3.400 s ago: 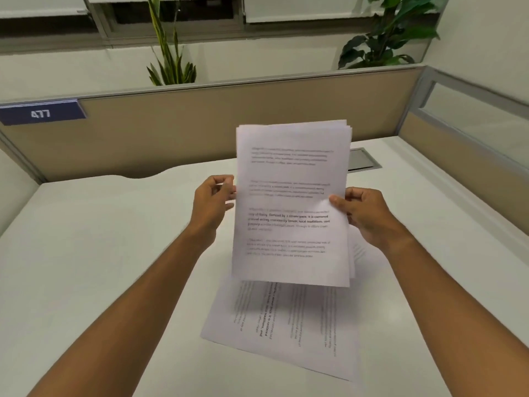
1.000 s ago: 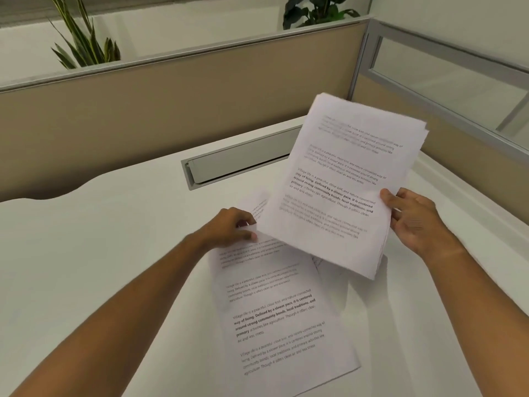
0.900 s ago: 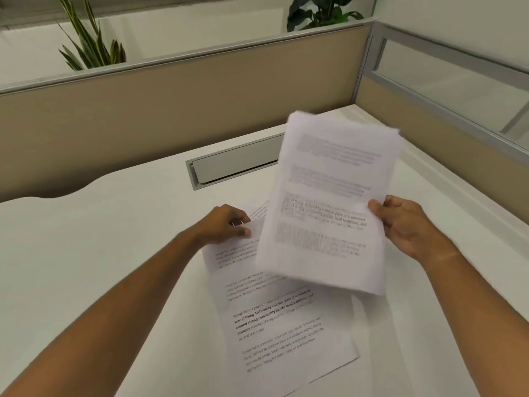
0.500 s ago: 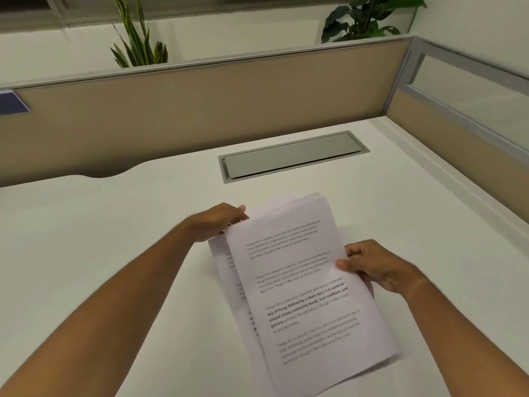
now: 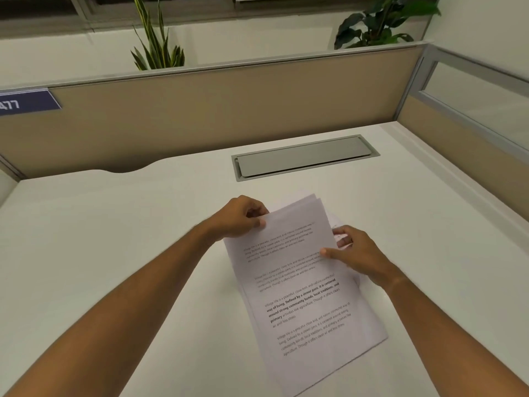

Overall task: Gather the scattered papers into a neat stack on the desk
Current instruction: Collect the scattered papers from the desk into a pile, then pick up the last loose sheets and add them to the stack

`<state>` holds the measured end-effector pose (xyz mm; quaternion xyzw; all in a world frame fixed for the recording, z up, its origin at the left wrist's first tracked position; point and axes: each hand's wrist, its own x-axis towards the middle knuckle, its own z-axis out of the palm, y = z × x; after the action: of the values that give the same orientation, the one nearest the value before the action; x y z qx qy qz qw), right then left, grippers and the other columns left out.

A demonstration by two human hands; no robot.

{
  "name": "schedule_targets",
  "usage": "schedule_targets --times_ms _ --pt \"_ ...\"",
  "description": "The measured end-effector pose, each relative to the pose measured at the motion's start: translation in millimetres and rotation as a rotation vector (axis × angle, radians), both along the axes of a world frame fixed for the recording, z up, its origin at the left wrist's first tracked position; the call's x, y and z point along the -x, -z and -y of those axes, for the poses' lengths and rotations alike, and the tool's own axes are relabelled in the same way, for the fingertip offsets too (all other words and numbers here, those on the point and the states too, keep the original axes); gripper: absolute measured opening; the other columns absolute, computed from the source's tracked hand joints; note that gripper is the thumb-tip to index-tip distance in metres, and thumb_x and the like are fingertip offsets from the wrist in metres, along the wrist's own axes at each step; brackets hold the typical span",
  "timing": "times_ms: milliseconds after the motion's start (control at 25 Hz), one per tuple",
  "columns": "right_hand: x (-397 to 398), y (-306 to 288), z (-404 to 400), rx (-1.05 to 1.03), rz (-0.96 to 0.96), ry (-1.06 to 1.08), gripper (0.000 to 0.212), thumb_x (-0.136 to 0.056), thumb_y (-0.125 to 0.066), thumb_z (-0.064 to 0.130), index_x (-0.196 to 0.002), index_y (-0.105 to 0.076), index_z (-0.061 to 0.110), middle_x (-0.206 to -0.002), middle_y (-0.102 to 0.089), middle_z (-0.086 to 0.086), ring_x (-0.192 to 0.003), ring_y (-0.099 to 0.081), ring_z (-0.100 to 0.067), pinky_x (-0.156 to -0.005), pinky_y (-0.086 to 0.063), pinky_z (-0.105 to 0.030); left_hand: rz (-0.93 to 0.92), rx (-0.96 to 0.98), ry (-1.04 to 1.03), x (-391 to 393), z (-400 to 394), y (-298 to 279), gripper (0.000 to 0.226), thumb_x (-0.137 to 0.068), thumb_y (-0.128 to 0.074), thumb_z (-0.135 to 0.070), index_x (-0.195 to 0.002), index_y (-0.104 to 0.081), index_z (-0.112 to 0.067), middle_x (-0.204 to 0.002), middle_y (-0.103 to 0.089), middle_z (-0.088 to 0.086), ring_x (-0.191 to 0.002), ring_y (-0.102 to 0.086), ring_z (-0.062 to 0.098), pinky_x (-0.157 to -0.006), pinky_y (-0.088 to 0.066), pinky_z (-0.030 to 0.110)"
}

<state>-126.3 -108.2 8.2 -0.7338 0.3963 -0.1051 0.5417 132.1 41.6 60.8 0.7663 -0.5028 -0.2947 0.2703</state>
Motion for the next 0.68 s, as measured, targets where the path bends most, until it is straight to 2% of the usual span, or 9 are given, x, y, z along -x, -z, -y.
schedule_targets --times_ms 80,160,240,320,400,480,600,680 --pt "-8 -5 -2 -0.066 0.103 -0.047 0.058 -0.070 -0.086 0.032 -0.121 -0.060 0.023 -0.107 -0.068 0.000 -0.096 -0.067 -0.020 -0.079 -0.057 -0.033 -0.003 0.049 0.006 1 -6 -10 0.013 -0.092 -0.060 -0.020 -0.093 -0.072 -0.025 -0.095 -0.073 -0.008 -0.084 -0.068 0.007 -0.069 -0.054 0.020" --pt "-15 -7 -6 -0.200 0.209 -0.149 0.048 -0.074 -0.083 0.025 -0.118 -0.067 0.014 -0.110 -0.075 -0.006 -0.099 -0.072 -0.027 -0.086 -0.059 -0.044 -0.003 0.094 0.016 -1 -16 -23 0.011 -0.090 -0.063 -0.023 -0.090 -0.071 -0.030 -0.092 -0.072 -0.013 -0.080 -0.068 0.001 -0.065 -0.051 0.014" --pt "-20 -10 -8 -0.234 0.261 -0.174 0.035 -0.079 -0.080 0.019 -0.112 -0.071 0.010 -0.107 -0.076 -0.009 -0.095 -0.073 -0.031 -0.083 -0.059 -0.050 -0.025 0.163 -0.064 -8 -32 -31 0.008 -0.082 -0.070 -0.037 -0.088 -0.072 -0.033 -0.090 -0.074 -0.011 -0.078 -0.068 0.000 -0.064 -0.052 0.015" --pt "-25 -13 -9 -0.241 0.322 -0.122 0.033 -0.080 -0.078 0.017 -0.110 -0.071 0.009 -0.106 -0.076 -0.010 -0.095 -0.073 -0.033 -0.082 -0.059 -0.050 -0.195 0.290 -0.227 -14 -56 -32 0.040 -0.069 -0.073 -0.052 -0.099 -0.072 -0.026 -0.095 -0.075 -0.002 -0.083 -0.070 0.007 -0.069 -0.056 0.023" --pt "-31 -21 -12 -0.269 0.400 -0.058 0.035 -0.079 -0.078 0.018 -0.111 -0.070 0.008 -0.106 -0.076 -0.011 -0.098 -0.072 -0.036 -0.080 -0.060 -0.047 -0.465 0.399 -0.335 -10 -78 -22 0.058 -0.068 -0.073 -0.049 -0.115 -0.066 -0.016 -0.107 -0.074 0.004 -0.095 -0.071 0.016 -0.078 -0.058 0.031" --pt "-44 -34 -20 -0.274 0.490 -0.028 0.035 -0.080 -0.077 0.018 -0.112 -0.069 0.007 -0.107 -0.076 -0.010 -0.099 -0.071 -0.036 -0.077 -0.060 -0.042 -0.549 0.450 -0.321 5 -87 -13 0.048 -0.077 -0.075 -0.035 -0.120 -0.064 -0.016 -0.112 -0.074 0.002 -0.101 -0.071 0.019 -0.078 -0.059 0.033" --pt "-69 -58 -41 -0.205 0.588 -0.020 0.030 -0.084 -0.075 0.017 -0.113 -0.067 0.011 -0.109 -0.075 -0.008 -0.096 -0.072 -0.030 -0.075 -0.061 -0.039 -0.458 0.634 -0.439 22 -85 -21 0.028 -0.085 -0.072 -0.021 -0.112 -0.067 -0.025 -0.108 -0.075 -0.004 -0.096 -0.072 0.020 -0.074 -0.061 0.035" --pt "-83 -72 -51 -0.115 0.599 -0.010 0.025 -0.086 -0.073 0.018 -0.111 -0.067 0.016 -0.108 -0.074 -0.006 -0.095 -0.072 -0.028 -0.075 -0.061 -0.040 -0.424 0.763 -0.469 21 -90 -33 0.024 -0.086 -0.070 -0.021 -0.105 -0.068 -0.035 -0.105 -0.075 -0.008 -0.095 -0.072 0.018 -0.069 -0.060 0.030"
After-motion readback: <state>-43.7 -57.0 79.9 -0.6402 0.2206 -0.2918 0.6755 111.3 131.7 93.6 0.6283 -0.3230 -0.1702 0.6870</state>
